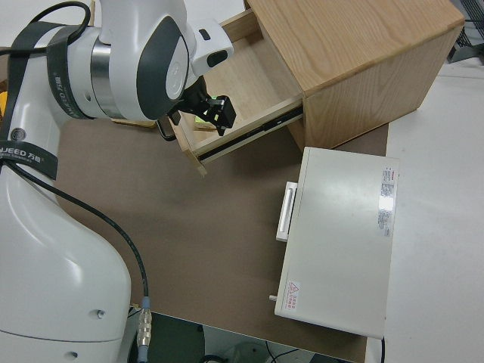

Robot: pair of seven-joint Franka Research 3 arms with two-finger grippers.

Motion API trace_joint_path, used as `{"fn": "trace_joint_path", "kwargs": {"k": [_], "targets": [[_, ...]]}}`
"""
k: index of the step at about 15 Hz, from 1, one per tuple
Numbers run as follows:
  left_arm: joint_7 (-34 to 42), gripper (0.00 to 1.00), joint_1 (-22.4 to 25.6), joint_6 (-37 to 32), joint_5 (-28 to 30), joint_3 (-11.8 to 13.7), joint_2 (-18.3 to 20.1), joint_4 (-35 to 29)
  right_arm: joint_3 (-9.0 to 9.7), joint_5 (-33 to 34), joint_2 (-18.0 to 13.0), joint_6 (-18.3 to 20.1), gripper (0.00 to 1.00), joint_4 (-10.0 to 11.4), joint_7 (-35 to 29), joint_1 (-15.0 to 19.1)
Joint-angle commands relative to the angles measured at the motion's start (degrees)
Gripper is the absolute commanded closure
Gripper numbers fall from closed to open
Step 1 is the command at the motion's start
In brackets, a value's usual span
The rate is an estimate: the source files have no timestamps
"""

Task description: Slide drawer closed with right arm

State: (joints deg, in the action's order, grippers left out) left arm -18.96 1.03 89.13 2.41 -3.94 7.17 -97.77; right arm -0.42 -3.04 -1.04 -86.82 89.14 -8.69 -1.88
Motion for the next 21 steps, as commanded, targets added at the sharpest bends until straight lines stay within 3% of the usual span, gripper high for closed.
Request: {"fn": "trace_joint_path", "kwargs": {"k": [1, 5, 6, 8, 11, 16, 21], "targets": [[0.51, 0.01, -0.06, -0.98, 0.05, 0.25, 0.48, 0.21, -0.11, 0.67, 0.25, -1.16, 0.009, -0.29, 0.26, -0.40], [0.51, 0.01, -0.06, -0.98, 0.05, 0.25, 0.48, 0.21, 0.33, 1.02, 0.25, -0.55, 0.082, -0.29, 0.17, -0.40], [0.51, 0.01, -0.06, -0.98, 0.05, 0.25, 0.48, 0.21, 0.50, 1.10, 0.25, 0.06, 0.225, -0.29, -0.18, -0.40], [0.51, 0.01, -0.06, -0.89, 0.05, 0.25, 0.48, 0.21, 0.77, 1.54, 0.25, 0.24, 0.639, -0.37, -3.16, -0.40], [0.51, 0.01, -0.06, -0.98, 0.05, 0.25, 0.48, 0.21, 2.08, 2.51, 0.43, 0.86, 0.912, -1.16, -5.01, -0.40], [0.51, 0.01, -0.06, -0.89, 0.05, 0.25, 0.48, 0.21, 3.14, 2.86, 0.43, 1.30, 0.965, -1.17, -8.08, -0.40], [0.51, 0.01, -0.06, -0.98, 0.05, 0.25, 0.48, 0.21, 6.13, 2.69, 0.34, 3.40, 1.000, -1.52, -15.37, -0.58]]}}
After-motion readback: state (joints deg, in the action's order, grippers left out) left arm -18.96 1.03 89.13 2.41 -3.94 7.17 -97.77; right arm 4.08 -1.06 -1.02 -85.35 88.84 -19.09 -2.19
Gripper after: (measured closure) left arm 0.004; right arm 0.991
